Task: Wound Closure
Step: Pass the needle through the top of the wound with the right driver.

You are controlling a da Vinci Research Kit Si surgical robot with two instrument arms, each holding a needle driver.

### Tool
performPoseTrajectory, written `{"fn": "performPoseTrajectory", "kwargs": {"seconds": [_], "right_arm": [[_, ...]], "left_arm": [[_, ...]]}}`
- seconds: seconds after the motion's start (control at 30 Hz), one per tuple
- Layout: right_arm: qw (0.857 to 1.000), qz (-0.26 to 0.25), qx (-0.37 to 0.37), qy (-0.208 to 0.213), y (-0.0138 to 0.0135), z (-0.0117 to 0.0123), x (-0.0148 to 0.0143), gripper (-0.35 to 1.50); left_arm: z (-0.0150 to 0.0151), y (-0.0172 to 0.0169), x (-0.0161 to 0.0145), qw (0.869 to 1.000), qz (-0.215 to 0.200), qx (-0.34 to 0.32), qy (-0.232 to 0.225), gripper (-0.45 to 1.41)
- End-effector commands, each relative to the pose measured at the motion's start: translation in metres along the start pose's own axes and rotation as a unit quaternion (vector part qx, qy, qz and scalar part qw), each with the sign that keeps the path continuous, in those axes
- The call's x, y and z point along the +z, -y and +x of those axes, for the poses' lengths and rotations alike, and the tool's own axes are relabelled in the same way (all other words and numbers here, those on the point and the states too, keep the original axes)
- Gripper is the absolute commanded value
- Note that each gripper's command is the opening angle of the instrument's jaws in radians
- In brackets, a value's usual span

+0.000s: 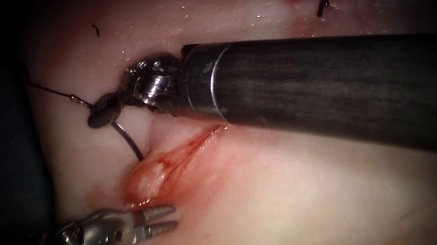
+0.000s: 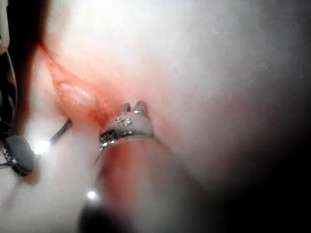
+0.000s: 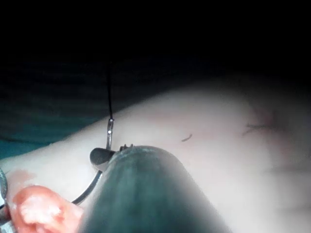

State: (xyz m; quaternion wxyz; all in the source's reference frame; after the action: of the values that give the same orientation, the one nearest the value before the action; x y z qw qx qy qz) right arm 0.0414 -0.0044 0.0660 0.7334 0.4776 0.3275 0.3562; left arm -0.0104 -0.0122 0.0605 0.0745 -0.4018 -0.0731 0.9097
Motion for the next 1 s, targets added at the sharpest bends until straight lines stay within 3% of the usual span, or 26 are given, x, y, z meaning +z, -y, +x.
{"fn": "performPoseTrajectory", "kwargs": {"seconds": [0.03,0.13,0.37,0.53,1.0], "right_arm": [[1.000,0.003,0.019,-0.003,-0.0001,0.0008,0.0003,-0.35],[0.999,0.006,0.036,-0.004,0.0000,0.0007,0.0002,-0.35],[0.994,0.065,0.083,-0.020,0.0008,0.0005,0.0006,-0.35],[0.992,0.070,0.105,-0.016,0.0013,0.0004,0.0008,-0.35],[0.985,0.098,0.140,0.038,0.0033,-0.0006,0.0013,-0.35]], "left_arm": [[0.0000,0.0003,0.0007,1.000,0.002,0.001,0.000,0.01],[0.0000,0.0003,0.0007,1.000,0.001,0.001,0.000,0.01],[0.0000,0.0004,0.0006,1.000,0.001,0.001,0.000,0.01],[0.0000,0.0004,0.0006,1.000,0.001,0.001,-0.001,0.01],[0.0000,0.0006,0.0004,1.000,0.005,0.000,0.001,0.01]]}}
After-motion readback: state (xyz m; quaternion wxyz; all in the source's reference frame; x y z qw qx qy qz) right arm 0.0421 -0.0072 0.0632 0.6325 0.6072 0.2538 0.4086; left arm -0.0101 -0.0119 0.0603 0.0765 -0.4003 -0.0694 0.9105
